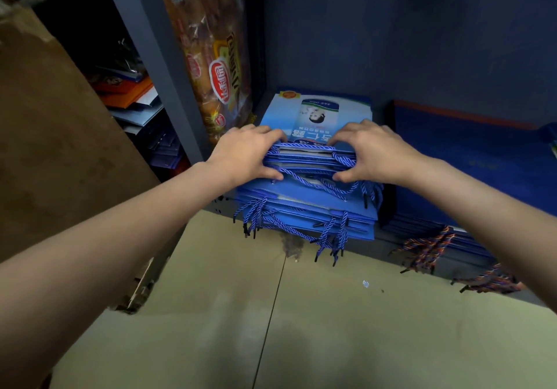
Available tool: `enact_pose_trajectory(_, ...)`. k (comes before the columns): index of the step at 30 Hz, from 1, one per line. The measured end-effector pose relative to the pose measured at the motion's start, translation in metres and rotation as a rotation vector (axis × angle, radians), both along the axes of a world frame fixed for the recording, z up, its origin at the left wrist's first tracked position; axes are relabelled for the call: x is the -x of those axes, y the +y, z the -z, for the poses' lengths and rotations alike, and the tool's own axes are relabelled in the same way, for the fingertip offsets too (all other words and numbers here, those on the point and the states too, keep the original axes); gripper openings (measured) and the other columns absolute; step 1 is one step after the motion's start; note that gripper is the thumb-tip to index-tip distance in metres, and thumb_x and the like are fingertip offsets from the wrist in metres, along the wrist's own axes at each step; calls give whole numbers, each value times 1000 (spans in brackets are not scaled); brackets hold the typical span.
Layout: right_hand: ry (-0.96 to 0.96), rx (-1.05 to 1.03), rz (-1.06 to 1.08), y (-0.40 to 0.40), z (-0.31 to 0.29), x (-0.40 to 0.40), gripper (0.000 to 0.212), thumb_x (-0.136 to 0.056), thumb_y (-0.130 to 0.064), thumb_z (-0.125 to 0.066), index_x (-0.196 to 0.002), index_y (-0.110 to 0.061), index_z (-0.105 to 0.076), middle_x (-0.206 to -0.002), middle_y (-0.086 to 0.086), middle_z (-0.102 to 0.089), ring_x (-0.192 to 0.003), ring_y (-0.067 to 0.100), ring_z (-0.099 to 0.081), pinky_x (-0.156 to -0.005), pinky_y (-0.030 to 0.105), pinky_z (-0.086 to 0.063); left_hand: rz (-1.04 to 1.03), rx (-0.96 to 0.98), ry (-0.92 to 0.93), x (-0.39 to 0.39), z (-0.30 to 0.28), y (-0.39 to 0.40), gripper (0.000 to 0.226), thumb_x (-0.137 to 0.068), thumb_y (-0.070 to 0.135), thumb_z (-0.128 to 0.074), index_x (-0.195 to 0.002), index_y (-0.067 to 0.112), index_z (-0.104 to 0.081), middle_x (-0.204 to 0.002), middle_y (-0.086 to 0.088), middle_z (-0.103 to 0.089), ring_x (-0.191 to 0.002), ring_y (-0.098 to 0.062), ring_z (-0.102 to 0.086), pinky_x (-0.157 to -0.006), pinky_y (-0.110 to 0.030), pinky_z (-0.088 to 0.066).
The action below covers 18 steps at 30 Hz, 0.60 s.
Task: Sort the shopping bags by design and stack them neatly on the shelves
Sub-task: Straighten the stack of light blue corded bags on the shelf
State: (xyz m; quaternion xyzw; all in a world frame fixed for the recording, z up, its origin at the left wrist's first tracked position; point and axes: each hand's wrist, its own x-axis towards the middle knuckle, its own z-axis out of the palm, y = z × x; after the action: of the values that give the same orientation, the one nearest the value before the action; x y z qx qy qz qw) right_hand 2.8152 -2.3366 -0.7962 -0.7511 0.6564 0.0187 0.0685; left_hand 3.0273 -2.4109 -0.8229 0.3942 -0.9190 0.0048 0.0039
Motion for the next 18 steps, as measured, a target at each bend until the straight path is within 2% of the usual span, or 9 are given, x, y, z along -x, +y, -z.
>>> enact_pose_trajectory(4,58,-73,71,-3,-6,-6,68,-73,-43,-75,-132,-26,-46,-134,4,-46,-123,28,-41,-95,45,-35,-123,154,-114,7,5,6,73,-77,53,-67,-137,25,-36,-132,-3,-47,-120,-27,-42,-98,-40,-31)
enact_pose_trajectory(9,186,-346,189,1,-3,-15,83,-76,-20,-74,-144,-26,-27,-137,8,-35,-121,33,-42,-85,43,-44,14,274,-236,1,7,8,75,-85,52,-59,-143,20,-23,-140,-4,-38,-127,-27,-36,-104,-41,-25)
enact_pose_trajectory(12,229,-339,227,9,-7,-17,86,-77,-9,-71,-145,-24,-22,-136,11,-31,-117,37,-43,-75,39,-47,118,223,-248,-1,6,14,73,-89,45,-57,-146,21,-17,-145,-3,-32,-130,-25,-33,-107,-39,-27)
enact_pose_trajectory(14,284,-301,251,15,-9,-17,82,-78,-5,-68,-144,-21,-22,-136,13,-28,-114,39,-43,-70,36,-45,139,170,-221,-1,5,17,66,-92,38,-55,-145,22,-20,-142,-2,-39,-127,-23,-40,-101,-37,-38)
enact_pose_trajectory(16,277,-288,255,20,-12,-16,79,-79,2,-64,-143,-19,-23,-136,15,-26,-102,37,-49,-64,33,-44,119,124,-177,-3,-1,14,59,-93,33,-53,-144,23,-25,-138,-2,-46,-121,-23,-47,-92,-37,-46)
enact_pose_trajectory(18,204,-287,235,24,-17,-11,77,-78,6,-62,-142,-18,-25,-135,17,-28,-87,33,-54,-62,35,-48,114,78,-143,-9,-11,7,57,-93,29,-53,-145,22,-29,-138,-3,-49,-120,-26,-48,-92,-38,-45)
